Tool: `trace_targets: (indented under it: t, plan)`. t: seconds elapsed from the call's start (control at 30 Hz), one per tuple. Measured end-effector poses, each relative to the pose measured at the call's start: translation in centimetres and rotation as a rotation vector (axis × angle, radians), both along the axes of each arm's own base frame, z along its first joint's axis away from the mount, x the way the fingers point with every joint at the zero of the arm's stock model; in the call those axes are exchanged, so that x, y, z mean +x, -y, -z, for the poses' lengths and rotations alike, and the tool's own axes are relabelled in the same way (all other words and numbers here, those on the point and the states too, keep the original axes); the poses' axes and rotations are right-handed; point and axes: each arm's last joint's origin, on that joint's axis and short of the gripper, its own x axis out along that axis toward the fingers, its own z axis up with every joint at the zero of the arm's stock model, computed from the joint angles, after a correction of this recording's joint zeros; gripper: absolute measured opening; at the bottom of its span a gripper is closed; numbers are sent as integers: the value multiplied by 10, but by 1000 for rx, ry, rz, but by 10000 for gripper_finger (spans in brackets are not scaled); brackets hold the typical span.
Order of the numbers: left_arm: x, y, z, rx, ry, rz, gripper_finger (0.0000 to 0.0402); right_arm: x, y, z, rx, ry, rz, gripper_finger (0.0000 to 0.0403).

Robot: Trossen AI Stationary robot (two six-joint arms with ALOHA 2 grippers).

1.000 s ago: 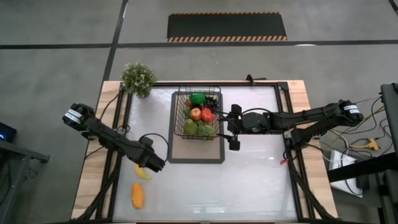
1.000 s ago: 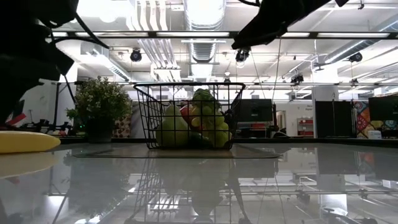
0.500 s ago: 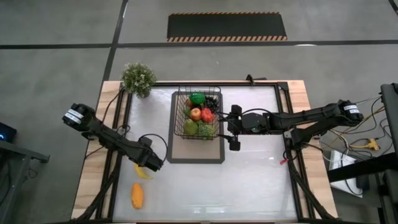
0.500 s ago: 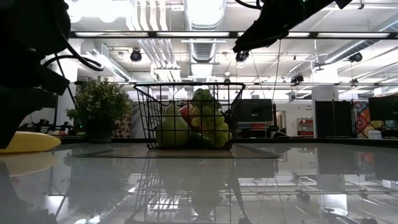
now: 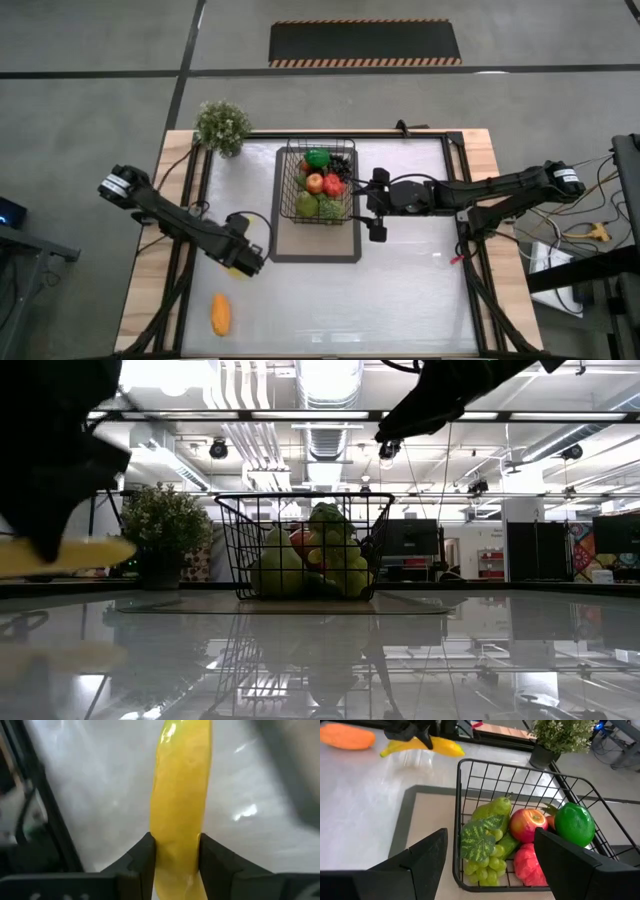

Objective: Build produce basket
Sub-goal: Put the banana into the black wire basket

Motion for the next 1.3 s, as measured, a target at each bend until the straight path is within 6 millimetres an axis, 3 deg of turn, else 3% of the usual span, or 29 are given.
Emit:
trace_targets:
  t: [0.33, 0.6, 0.87, 1.07, 1.3]
  plan:
    - [22, 5, -95, 331, 456, 277, 105, 2, -20, -6, -57, 84, -133, 279]
    - [38, 12, -133, 582, 800, 407, 106, 19, -56, 4, -186, 256, -324, 279]
    - [50, 16, -148, 675, 962, 326, 106, 47, -74, 22, -394, 502, -368, 279]
    - [55, 18, -141, 644, 1075, 250, 106, 61, -79, 31, -518, 669, -365, 279]
    - [63, 19, -129, 611, 1202, 173, 106, 78, -86, 33, -527, 704, -420, 278]
